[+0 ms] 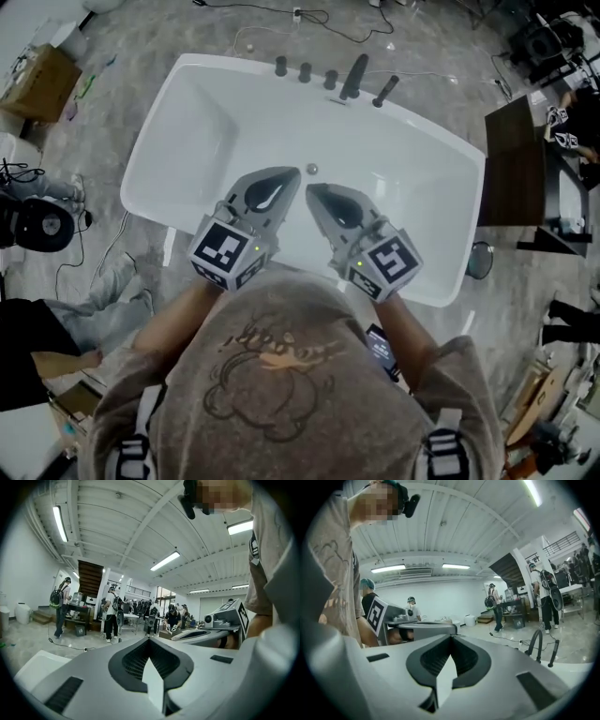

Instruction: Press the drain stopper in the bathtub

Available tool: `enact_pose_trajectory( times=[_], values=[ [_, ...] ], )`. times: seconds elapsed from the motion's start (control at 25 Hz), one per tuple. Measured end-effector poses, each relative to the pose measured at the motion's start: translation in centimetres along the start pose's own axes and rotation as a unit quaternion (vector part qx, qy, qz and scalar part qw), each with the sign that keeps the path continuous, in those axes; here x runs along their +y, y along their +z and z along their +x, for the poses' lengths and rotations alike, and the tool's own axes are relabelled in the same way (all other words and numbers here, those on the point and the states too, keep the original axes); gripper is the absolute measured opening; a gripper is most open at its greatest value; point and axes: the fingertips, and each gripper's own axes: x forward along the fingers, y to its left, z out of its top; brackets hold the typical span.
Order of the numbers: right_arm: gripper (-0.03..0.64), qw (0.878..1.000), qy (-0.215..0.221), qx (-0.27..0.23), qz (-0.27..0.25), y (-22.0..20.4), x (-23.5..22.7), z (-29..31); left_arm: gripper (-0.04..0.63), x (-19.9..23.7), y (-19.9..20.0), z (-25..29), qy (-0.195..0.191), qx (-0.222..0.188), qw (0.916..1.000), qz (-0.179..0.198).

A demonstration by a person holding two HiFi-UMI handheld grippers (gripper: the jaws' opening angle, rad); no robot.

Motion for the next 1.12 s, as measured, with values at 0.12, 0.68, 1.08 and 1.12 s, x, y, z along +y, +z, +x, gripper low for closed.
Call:
enact_pose_trajectory(
  times=[0.12, 0.68, 1.08, 1.12],
  values=[
    [0.001, 1.000, 0.019, -0.016, -0.009, 1.4, 1.7, -0.9, 0.002, -0.7, 0.6, -1.1, -0.009, -0.008, 0.9999, -0.004],
    [0.000, 0.988, 0.122, -0.090, 0.004, 4.3, 5.2, -2.3, 0.002, -1.7, 2.4, -2.7, -0.046, -0.038, 0.9982, -0.003],
    [0.001, 0.986, 0.129, -0.102, -0.011, 4.5, 4.7, -2.6, 0.002, -1.7, 1.6, -2.1, -0.057, -0.035, 0.9978, 0.000],
    [0.000, 0.986, 0.129, -0.101, -0.012, 4.5, 4.7, -2.6, 0.002, -1.6, 1.6, -2.1, -0.057, -0.034, 0.9978, 0.000]
  ],
)
